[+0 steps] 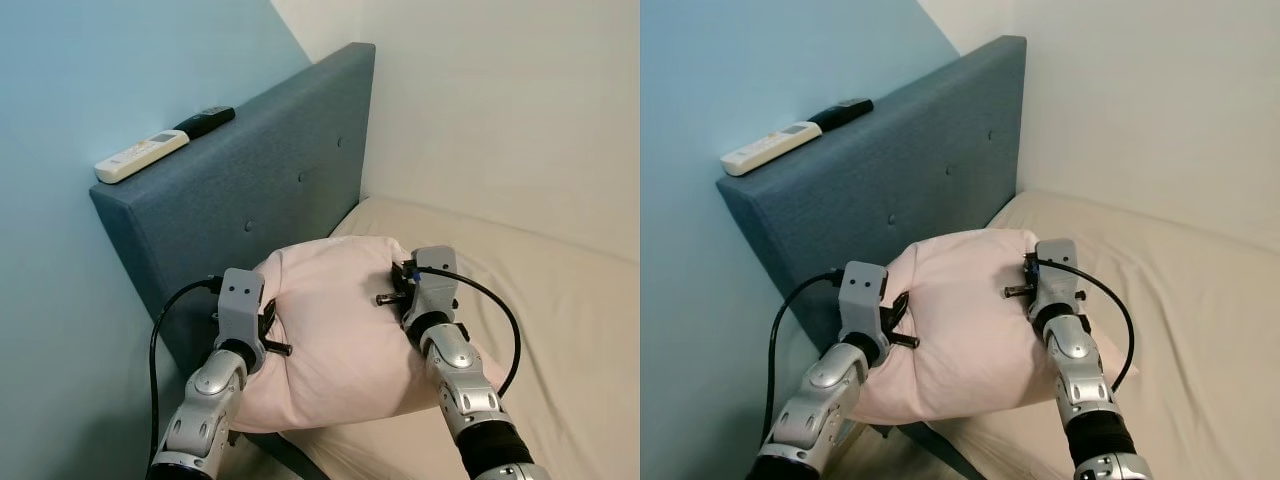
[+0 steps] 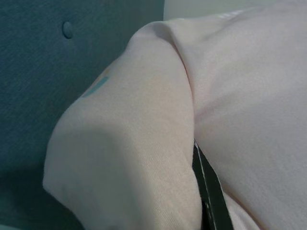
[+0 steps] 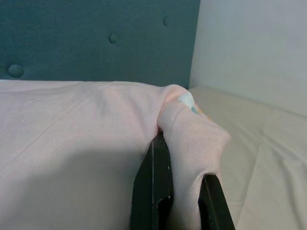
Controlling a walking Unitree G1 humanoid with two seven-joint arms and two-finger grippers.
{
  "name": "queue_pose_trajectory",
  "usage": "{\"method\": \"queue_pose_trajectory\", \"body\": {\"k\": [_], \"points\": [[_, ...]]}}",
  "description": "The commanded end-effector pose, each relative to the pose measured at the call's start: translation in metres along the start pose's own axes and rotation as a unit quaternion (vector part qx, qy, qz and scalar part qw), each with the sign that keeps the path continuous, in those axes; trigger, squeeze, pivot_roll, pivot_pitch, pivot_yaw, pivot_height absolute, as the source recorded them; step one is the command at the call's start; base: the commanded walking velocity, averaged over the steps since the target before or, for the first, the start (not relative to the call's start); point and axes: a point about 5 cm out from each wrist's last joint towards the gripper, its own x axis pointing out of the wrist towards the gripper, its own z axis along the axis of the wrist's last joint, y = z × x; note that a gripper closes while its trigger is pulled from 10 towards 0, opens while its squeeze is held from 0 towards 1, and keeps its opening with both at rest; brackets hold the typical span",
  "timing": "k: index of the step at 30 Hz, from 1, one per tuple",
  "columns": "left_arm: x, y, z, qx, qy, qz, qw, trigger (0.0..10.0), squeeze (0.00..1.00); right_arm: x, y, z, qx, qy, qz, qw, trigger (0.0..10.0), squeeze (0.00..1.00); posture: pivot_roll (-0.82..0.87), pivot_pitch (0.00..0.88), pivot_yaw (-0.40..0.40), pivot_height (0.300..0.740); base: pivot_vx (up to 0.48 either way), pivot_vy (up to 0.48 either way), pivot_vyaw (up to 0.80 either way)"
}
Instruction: Clean up the room
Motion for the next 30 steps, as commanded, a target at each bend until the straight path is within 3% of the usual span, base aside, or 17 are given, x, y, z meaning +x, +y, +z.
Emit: {"method": "queue_pose_trajectory", "body": {"k": [1,16,30], "points": [[0.0019,0.0041,0.0118,0.01,-0.029,0.009,0.999,10.0,0.0,0.0002,-0.0033,0.0068,0.0,-0.023,-0.009,1.0,10.0,0.0,-0.01,0.067,0.032,0.74,0.0,0.0,0.0],[0.0008,0.005,0.0097,0.004,-0.024,0.012,1.0,10.0,0.0,0.0009,-0.0026,0.0073,-0.001,-0.024,-0.005,1.0,10.0,0.0,-0.01,0.058,0.025,0.74,0.0,0.0,0.0],[0.0012,0.0054,0.0088,0.01,-0.016,0.01,1.0,10.0,0.0,0.0016,-0.0023,0.0079,0.0,-0.024,-0.005,1.0,10.0,0.0,-0.01,0.061,0.026,0.74,0.0,0.358,0.0]]}}
